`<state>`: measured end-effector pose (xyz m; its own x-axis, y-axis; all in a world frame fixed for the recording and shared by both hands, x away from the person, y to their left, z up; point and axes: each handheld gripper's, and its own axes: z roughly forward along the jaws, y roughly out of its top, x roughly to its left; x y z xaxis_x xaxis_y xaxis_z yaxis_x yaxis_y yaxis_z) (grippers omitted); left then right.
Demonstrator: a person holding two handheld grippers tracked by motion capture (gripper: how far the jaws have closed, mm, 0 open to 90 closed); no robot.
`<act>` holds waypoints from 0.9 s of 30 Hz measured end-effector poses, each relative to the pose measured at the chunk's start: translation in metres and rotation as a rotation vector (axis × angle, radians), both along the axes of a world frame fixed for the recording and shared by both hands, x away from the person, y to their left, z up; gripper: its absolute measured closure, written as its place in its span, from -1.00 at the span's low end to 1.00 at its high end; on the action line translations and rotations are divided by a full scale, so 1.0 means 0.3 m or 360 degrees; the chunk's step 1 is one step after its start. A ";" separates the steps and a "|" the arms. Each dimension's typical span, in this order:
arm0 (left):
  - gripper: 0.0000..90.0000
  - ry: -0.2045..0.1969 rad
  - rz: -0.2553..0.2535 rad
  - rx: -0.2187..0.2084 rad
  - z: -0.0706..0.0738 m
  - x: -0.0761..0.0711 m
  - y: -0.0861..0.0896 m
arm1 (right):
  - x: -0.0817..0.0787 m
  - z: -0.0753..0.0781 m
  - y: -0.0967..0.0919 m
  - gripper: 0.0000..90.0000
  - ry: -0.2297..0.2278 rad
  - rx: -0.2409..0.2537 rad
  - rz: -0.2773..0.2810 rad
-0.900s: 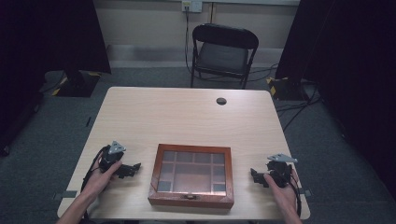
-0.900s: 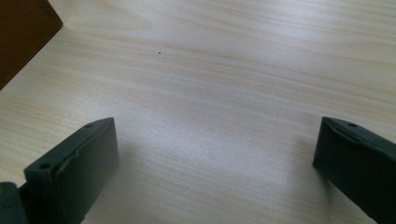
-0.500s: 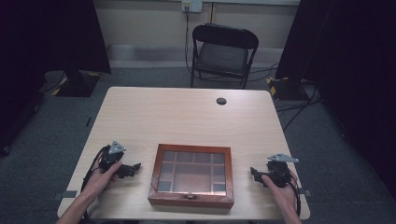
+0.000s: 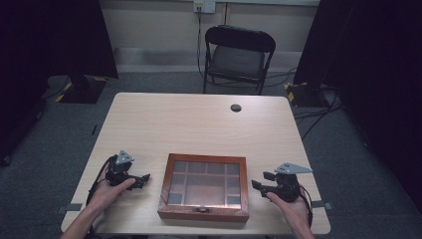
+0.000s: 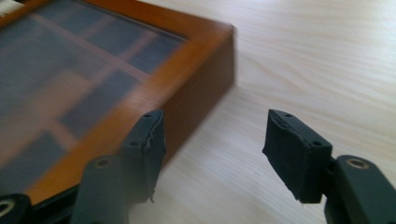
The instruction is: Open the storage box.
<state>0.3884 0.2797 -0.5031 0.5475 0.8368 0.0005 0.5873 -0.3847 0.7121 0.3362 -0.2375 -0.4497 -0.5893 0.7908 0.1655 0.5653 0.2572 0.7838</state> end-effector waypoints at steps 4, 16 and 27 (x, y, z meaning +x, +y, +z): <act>-1.00 0.0000 0.0001 -0.0001 0.000 0.000 0.000 | -0.009 0.035 0.028 -0.05 -0.0004 0.0044 0.0092; -1.00 0.0000 -0.0002 0.0000 0.000 0.000 0.000 | -0.013 0.118 0.233 0.17 -0.0022 0.0047 0.0452; -1.00 0.0001 -0.0015 0.0000 0.000 0.002 0.002 | -0.066 0.057 0.363 0.42 0.0068 0.0046 0.0754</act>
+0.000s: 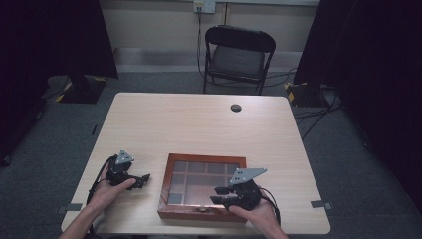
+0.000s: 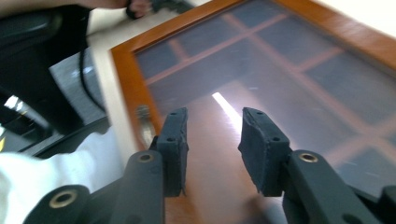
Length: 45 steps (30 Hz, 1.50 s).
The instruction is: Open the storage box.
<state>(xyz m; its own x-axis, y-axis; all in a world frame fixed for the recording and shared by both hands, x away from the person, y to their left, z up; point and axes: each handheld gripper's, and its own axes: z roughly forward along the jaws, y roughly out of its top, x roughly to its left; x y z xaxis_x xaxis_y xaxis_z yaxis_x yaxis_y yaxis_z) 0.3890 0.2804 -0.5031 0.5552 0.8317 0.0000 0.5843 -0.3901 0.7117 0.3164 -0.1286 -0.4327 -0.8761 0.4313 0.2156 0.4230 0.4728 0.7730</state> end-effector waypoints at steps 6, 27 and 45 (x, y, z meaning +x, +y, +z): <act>-1.00 0.0000 -0.0006 0.0006 0.001 0.001 0.002 | -0.025 -0.006 0.041 0.64 0.0018 0.0062 0.0149; -0.94 0.0027 0.0002 0.0010 0.010 0.001 -0.004 | -0.015 -0.025 0.060 0.82 0.0017 -0.0042 0.0317; -0.65 -0.0031 -0.0138 -0.0129 0.062 -0.034 -0.047 | 0.002 0.017 0.039 0.83 -0.0012 -0.0018 0.0305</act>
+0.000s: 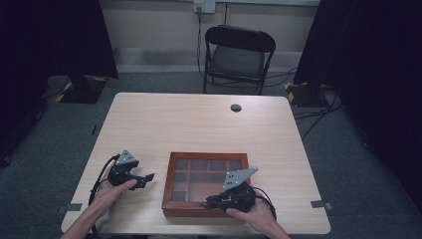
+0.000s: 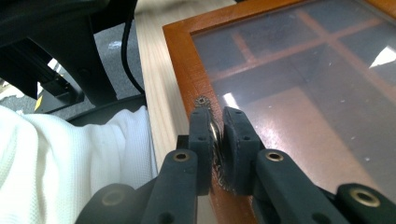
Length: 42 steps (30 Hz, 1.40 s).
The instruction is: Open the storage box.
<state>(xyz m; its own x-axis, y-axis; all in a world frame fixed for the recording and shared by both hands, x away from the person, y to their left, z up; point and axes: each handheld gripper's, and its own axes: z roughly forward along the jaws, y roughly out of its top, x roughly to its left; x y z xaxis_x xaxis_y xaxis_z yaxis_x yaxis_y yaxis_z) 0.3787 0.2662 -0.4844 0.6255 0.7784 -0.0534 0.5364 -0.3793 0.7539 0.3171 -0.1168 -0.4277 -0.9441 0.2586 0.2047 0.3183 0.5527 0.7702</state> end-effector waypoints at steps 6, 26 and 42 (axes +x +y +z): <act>-0.65 -0.0040 -0.0055 -0.0089 0.021 -0.016 -0.020 | 0.001 0.022 -0.005 0.84 -0.0006 0.0027 -0.0013; -0.65 -0.0123 -0.0297 -0.0196 0.056 -0.070 -0.102 | 0.019 0.090 -0.004 0.84 -0.0005 0.0052 -0.0023; -0.60 -0.0170 -0.0348 -0.0184 0.058 -0.082 -0.126 | 0.005 0.094 -0.040 -0.15 -0.0061 0.0088 -0.0144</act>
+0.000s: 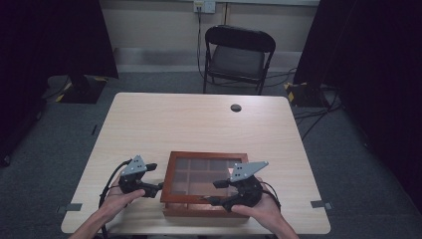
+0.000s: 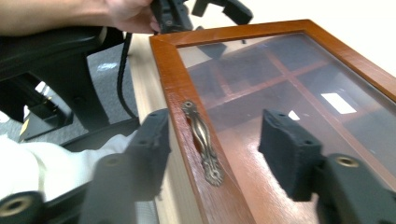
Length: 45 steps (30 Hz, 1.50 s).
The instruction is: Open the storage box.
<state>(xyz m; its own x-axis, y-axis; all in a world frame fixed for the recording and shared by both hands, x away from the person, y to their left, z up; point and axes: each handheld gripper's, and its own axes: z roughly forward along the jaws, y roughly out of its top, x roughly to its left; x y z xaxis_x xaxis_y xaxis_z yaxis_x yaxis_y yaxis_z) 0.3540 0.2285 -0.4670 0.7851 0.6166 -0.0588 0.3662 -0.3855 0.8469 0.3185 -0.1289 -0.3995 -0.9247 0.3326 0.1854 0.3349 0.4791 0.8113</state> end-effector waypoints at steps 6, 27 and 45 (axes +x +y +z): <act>-0.56 0.0000 -0.0001 -0.0008 0.009 0.001 0.003 | 0.017 -0.008 -0.058 -0.38 0.0035 0.0051 -0.0144; -0.51 -0.0003 0.0001 -0.0232 0.101 0.011 -0.024 | 0.039 0.038 -0.174 -0.65 -0.0002 0.0156 -0.0321; -0.24 -0.0033 -0.0040 -0.0235 0.158 0.040 -0.031 | 0.074 0.051 -0.184 -0.66 -0.0131 0.0069 -0.0409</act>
<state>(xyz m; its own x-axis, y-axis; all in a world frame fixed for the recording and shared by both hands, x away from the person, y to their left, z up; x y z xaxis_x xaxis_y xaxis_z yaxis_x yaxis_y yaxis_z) 0.3660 0.2191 -0.4196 0.8023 0.5823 -0.1310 0.3396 -0.2648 0.9025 0.3408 -0.1839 -0.3842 -0.8235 0.5516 0.1324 0.3733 0.3512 0.8587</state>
